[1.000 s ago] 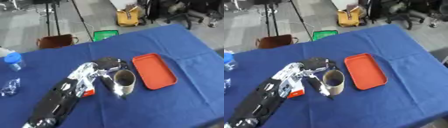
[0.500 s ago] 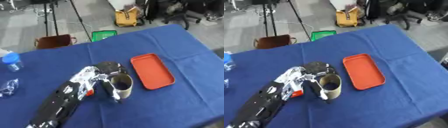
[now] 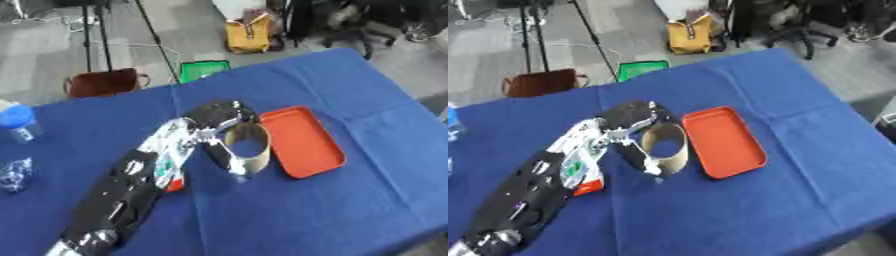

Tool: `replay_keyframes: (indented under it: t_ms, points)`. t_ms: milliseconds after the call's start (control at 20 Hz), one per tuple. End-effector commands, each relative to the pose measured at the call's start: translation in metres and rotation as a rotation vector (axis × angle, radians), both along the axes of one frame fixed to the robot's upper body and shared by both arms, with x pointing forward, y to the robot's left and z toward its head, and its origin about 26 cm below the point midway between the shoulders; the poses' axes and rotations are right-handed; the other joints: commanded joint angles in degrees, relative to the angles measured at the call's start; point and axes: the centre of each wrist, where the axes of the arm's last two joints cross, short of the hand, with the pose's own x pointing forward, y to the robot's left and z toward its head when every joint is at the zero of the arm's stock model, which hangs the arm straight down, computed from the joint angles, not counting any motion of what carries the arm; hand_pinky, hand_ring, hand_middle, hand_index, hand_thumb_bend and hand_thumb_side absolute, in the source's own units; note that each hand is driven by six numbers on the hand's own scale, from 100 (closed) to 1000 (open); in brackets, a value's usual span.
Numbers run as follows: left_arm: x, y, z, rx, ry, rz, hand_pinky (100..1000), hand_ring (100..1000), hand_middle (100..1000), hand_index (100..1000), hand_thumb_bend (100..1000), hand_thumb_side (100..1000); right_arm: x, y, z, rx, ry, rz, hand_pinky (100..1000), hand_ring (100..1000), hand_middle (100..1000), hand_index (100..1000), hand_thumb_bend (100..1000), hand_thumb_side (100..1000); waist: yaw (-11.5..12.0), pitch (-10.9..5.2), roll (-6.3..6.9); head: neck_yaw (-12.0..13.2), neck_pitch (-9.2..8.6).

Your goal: Pick up objects on the table and place them in the box.

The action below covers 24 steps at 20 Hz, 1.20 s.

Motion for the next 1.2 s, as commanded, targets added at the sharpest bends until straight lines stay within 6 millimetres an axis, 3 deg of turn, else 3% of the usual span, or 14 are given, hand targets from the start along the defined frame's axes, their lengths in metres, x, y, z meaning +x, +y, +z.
replay_keyframes:
  t_ms: [50, 550, 650, 700, 750, 800, 850, 900, 950, 1000, 1050, 1100, 1200]
  points:
    - [0.006, -0.006, 0.02, -0.034, -0.025, 0.0, 267, 442, 523, 812, 578, 378, -0.002, 0.005, 0.009, -0.008, -0.031, 0.034, 609, 724, 738, 841, 499, 507, -1.0, -1.03, -0.77, 0.8, 0.64]
    - [0.022, -0.018, 0.007, -0.001, -0.047, 0.056, 294, 460, 536, 811, 629, 380, 0.001, 0.023, 0.017, 0.01, -0.053, 0.135, 609, 723, 738, 840, 497, 509, -8.2, -0.17, -1.01, 5.8, -0.13]
    - [0.023, -0.019, -0.001, 0.01, -0.06, 0.079, 319, 476, 555, 818, 658, 403, 0.001, 0.025, 0.018, 0.01, -0.054, 0.146, 609, 724, 738, 841, 498, 509, -8.9, 0.1, -0.84, 6.5, -0.43]
    - [0.024, -0.019, -0.005, 0.012, -0.069, 0.088, 362, 510, 588, 830, 637, 496, 0.001, 0.026, 0.018, 0.01, -0.053, 0.15, 609, 724, 738, 841, 499, 509, -9.1, 0.2, -0.74, 6.7, -0.56]
    - [0.024, -0.019, -0.009, 0.014, -0.083, 0.097, 362, 510, 588, 830, 637, 496, 0.001, 0.026, 0.018, 0.011, -0.053, 0.153, 609, 724, 738, 841, 499, 509, -9.3, 0.28, -0.65, 6.9, -0.68]
    - [0.025, -0.019, -0.011, 0.021, -0.105, 0.107, 529, 605, 669, 838, 753, 560, 0.001, 0.027, 0.018, 0.01, -0.052, 0.155, 610, 724, 737, 842, 499, 508, -9.5, 0.34, -0.57, 7.1, -0.78]
    - [0.025, -0.019, -0.013, 0.034, -0.141, 0.12, 529, 605, 669, 838, 753, 560, 0.001, 0.027, 0.018, 0.009, -0.05, 0.157, 610, 724, 737, 842, 499, 508, -9.6, 0.39, -0.48, 7.3, -0.88]
    - [0.025, -0.019, -0.014, 0.048, -0.183, 0.131, 729, 742, 771, 860, 895, 615, 0.001, 0.027, 0.017, 0.007, -0.048, 0.158, 610, 725, 737, 842, 499, 508, -9.7, 0.41, -0.42, 7.4, -0.92]
    - [0.025, -0.019, -0.014, 0.065, -0.234, 0.142, 729, 742, 771, 860, 895, 615, 0.001, 0.027, 0.017, 0.006, -0.046, 0.158, 610, 725, 737, 842, 499, 508, -9.7, 0.42, -0.35, 7.5, -0.96]
    - [0.025, -0.018, -0.015, 0.083, -0.277, 0.151, 906, 874, 879, 920, 1000, 689, 0.001, 0.027, 0.017, 0.005, -0.045, 0.158, 610, 725, 737, 842, 499, 509, -9.8, 0.41, -0.31, 7.5, -0.98]
    - [0.026, -0.018, -0.013, 0.112, -0.329, 0.164, 926, 892, 895, 926, 1000, 694, 0.001, 0.027, 0.016, 0.005, -0.043, 0.158, 610, 725, 737, 842, 499, 508, -9.8, 0.36, -0.28, 7.4, -1.01]
    - [0.026, -0.018, -0.012, 0.138, -0.371, 0.174, 1000, 941, 937, 933, 1000, 717, 0.001, 0.027, 0.016, 0.004, -0.042, 0.158, 610, 725, 737, 842, 495, 511, -9.8, 0.33, -0.27, 7.4, -1.03]
    - [0.026, -0.018, -0.012, 0.195, -0.443, 0.192, 1000, 981, 977, 949, 1000, 716, 0.001, 0.027, 0.016, 0.004, -0.041, 0.159, 610, 725, 737, 842, 488, 523, -9.8, 0.26, -0.29, 7.4, -1.03]
